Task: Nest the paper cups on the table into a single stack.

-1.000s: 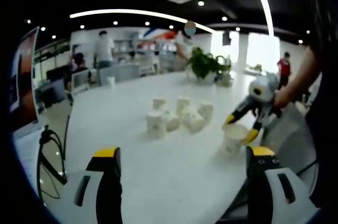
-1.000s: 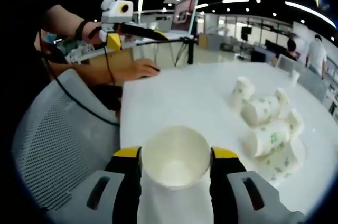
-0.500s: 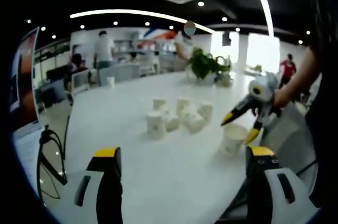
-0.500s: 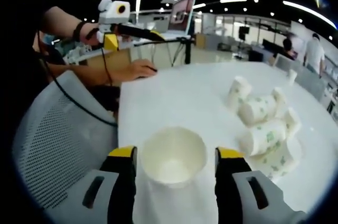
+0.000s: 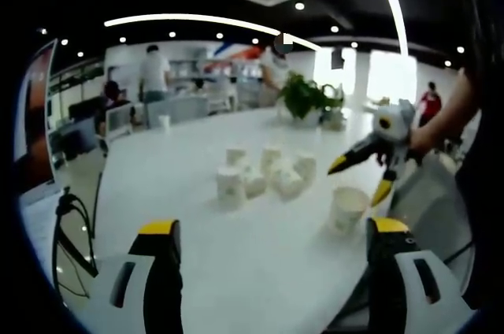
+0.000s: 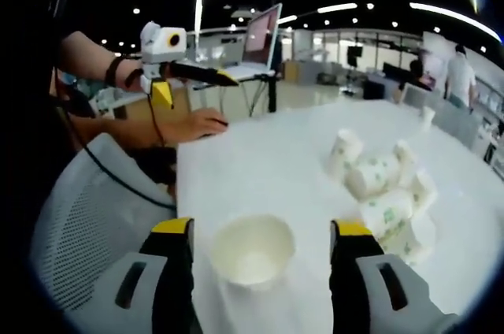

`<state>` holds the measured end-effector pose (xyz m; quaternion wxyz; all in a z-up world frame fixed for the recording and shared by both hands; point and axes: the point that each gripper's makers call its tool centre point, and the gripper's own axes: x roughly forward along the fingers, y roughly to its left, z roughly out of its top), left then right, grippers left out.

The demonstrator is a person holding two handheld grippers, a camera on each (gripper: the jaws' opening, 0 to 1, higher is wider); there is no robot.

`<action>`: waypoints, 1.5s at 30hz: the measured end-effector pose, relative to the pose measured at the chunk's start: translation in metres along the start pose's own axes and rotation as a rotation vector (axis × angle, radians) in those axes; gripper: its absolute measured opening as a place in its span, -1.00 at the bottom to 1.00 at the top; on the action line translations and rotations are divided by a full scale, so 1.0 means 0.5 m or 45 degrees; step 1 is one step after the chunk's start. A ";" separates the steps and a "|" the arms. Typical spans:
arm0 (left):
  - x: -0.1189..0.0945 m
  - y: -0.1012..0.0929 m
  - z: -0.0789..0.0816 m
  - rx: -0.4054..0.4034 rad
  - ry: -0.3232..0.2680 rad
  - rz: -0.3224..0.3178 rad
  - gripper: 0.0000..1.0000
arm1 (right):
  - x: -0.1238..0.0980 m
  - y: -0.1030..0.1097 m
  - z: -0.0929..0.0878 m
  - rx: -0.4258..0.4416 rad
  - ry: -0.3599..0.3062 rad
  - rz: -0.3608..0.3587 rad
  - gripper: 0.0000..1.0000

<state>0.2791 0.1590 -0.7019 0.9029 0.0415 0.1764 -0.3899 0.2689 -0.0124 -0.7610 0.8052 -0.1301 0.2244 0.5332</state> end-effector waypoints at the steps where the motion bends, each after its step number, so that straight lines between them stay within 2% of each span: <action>1: 0.001 0.000 0.000 -0.001 0.002 -0.001 0.96 | -0.002 -0.001 0.003 -0.001 -0.004 -0.002 0.36; 6: 0.000 0.001 0.001 0.007 0.007 -0.002 0.96 | -0.009 -0.012 0.019 0.013 -0.051 -0.035 0.40; 12: -0.001 0.000 0.002 0.000 0.006 0.000 0.97 | -0.016 -0.027 0.010 0.016 -0.036 -0.079 0.45; 15: -0.001 -0.001 0.005 0.005 0.004 0.000 0.97 | -0.018 -0.038 0.005 0.033 -0.028 -0.110 0.58; 17: 0.000 -0.004 0.005 0.022 0.007 -0.003 0.96 | -0.020 -0.046 -0.004 0.083 -0.003 -0.129 0.68; 24: 0.000 -0.005 0.010 0.018 -0.008 -0.005 0.95 | -0.032 -0.081 0.016 0.079 -0.070 -0.234 1.00; 37: -0.005 -0.002 0.000 0.006 0.003 0.005 0.95 | -0.048 -0.148 0.009 0.114 -0.066 -0.327 0.97; 45: -0.005 -0.003 -0.001 0.002 0.006 0.003 0.95 | -0.053 -0.205 0.002 0.058 -0.025 -0.414 0.92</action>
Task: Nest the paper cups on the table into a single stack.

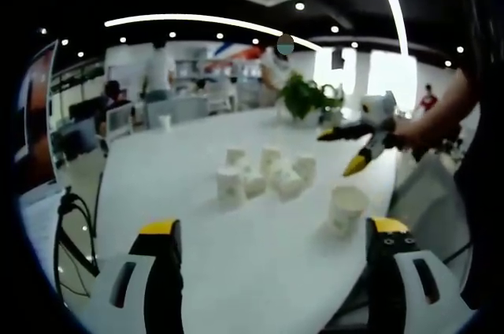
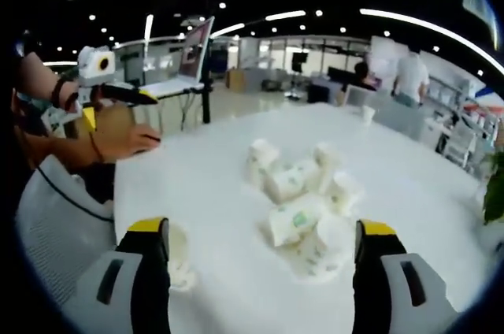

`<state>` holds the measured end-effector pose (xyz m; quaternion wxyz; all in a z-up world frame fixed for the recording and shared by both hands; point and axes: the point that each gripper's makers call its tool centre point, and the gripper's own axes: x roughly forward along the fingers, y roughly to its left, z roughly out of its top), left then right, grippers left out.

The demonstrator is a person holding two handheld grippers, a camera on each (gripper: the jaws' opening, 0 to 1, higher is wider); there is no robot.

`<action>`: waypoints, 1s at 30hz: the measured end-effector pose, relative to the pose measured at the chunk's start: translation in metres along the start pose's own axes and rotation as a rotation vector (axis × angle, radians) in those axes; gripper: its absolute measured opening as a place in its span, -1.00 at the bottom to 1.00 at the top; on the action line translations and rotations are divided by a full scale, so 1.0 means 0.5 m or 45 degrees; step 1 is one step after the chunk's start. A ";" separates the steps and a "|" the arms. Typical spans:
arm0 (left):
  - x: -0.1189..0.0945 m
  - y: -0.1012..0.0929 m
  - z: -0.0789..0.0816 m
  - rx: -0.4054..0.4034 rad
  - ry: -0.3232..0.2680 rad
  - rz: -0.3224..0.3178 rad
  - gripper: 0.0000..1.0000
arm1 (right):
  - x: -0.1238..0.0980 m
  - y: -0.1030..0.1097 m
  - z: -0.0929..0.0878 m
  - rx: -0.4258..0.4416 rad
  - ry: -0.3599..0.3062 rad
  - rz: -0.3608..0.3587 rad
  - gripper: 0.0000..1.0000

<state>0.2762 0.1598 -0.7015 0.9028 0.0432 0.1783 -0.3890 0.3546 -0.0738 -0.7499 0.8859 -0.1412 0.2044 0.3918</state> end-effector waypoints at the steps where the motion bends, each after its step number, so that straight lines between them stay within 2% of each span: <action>1: 0.000 0.001 0.000 0.000 -0.001 0.000 0.94 | 0.003 -0.010 -0.004 0.001 0.008 -0.014 0.92; 11: -0.005 0.004 0.000 -0.005 0.001 0.011 0.95 | 0.019 -0.062 -0.015 0.001 0.036 -0.068 0.84; 16: -0.005 0.002 -0.001 -0.003 0.007 0.009 0.94 | 0.030 -0.092 -0.026 0.041 0.048 -0.097 0.74; 30: -0.012 0.004 -0.002 -0.012 0.005 0.019 0.94 | 0.049 -0.118 -0.058 0.079 0.120 -0.120 0.51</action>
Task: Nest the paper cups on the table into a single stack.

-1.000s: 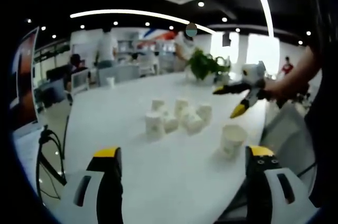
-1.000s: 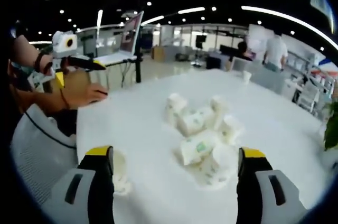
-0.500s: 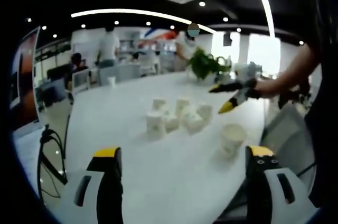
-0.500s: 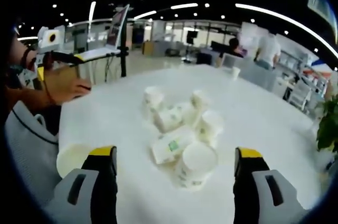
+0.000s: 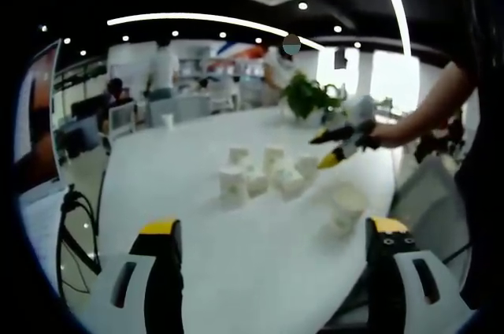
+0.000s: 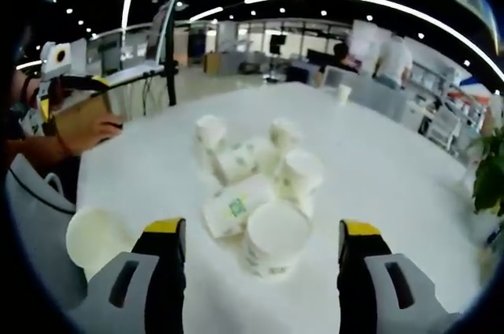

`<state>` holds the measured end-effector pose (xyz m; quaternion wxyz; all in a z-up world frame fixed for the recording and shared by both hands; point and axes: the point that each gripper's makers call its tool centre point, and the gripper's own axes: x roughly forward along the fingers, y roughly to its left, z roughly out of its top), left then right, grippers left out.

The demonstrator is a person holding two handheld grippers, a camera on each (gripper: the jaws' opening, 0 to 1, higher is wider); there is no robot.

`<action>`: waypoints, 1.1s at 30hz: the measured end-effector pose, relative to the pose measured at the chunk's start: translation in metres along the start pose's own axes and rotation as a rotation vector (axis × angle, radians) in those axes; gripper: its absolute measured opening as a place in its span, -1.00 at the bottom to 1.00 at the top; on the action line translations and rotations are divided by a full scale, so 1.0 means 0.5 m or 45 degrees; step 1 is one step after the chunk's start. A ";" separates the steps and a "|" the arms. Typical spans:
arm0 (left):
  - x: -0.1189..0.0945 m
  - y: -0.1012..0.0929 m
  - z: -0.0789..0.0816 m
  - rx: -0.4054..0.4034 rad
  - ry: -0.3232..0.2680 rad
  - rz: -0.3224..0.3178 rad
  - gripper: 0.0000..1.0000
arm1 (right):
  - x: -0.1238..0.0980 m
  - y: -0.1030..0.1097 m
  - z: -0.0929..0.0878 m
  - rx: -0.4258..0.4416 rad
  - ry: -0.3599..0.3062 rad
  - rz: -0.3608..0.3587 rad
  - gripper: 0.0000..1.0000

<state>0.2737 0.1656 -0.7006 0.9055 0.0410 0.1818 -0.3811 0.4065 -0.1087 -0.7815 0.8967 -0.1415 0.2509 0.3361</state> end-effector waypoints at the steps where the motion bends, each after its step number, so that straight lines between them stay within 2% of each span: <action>1: -0.001 -0.001 -0.001 -0.002 0.001 -0.001 0.94 | 0.001 -0.003 -0.002 0.007 0.004 -0.003 0.48; 8: -0.006 0.001 -0.001 -0.006 0.000 0.003 0.93 | 0.011 -0.008 -0.006 0.030 0.020 0.001 0.31; 13: -0.008 0.001 -0.005 -0.006 0.012 0.002 0.93 | 0.019 -0.011 -0.012 0.021 0.037 -0.004 0.28; 22: -0.010 0.003 -0.007 -0.006 0.016 0.001 0.92 | 0.033 -0.005 -0.016 0.057 0.051 0.031 0.09; 33: -0.010 0.008 -0.008 -0.014 0.017 0.005 0.91 | 0.043 -0.002 -0.025 0.035 0.076 0.060 -0.19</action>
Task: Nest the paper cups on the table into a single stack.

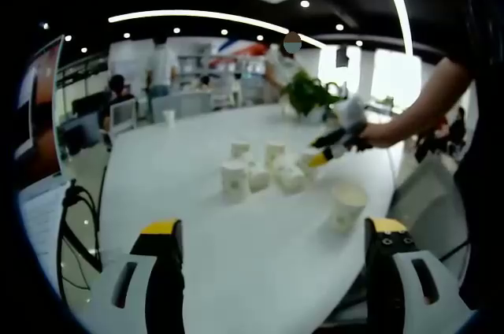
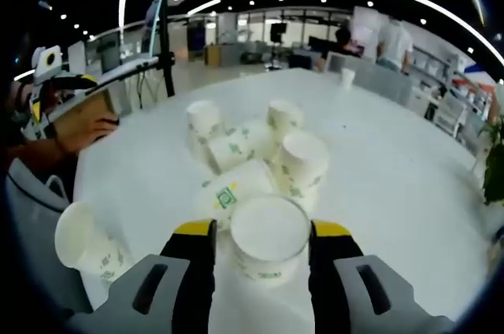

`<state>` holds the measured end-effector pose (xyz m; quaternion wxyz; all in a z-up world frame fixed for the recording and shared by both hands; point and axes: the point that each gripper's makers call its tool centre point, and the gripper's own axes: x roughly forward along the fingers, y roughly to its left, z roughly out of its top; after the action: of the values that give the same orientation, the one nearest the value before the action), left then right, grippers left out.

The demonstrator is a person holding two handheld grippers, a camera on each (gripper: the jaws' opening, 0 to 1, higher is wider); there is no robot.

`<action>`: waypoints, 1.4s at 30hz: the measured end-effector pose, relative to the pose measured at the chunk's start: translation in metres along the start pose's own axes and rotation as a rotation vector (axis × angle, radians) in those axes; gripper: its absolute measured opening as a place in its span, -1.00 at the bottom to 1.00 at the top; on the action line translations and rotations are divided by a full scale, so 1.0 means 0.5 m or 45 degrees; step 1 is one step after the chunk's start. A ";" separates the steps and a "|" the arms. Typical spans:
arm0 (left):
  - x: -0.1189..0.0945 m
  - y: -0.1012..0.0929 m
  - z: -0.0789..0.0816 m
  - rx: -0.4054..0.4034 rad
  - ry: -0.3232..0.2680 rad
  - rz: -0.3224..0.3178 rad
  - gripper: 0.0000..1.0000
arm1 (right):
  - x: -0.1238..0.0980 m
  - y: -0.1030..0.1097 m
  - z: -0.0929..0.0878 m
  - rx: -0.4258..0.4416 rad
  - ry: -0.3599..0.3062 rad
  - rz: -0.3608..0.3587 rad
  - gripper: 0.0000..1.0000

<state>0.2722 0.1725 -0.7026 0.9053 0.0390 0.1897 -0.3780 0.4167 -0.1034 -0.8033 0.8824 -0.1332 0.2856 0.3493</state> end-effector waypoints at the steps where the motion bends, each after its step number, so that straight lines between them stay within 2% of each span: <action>1: 0.000 0.000 0.000 0.004 0.000 0.001 0.91 | 0.001 0.000 -0.001 0.001 0.003 0.002 -0.21; 5: 0.000 0.003 0.000 -0.002 0.000 0.002 0.90 | 0.001 0.004 -0.004 -0.004 0.006 0.010 -0.29; 14: 0.003 0.001 0.005 -0.003 -0.010 0.000 0.90 | -0.008 0.010 -0.007 0.008 0.011 0.024 -0.30; 42: 0.003 -0.010 0.014 0.002 -0.039 -0.012 0.89 | -0.053 0.005 -0.030 0.010 0.036 -0.011 -0.30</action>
<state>0.2718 0.1664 -0.6962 0.9063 0.0332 0.1758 -0.3830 0.3931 -0.1226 -0.7994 0.8803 -0.1360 0.2987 0.3425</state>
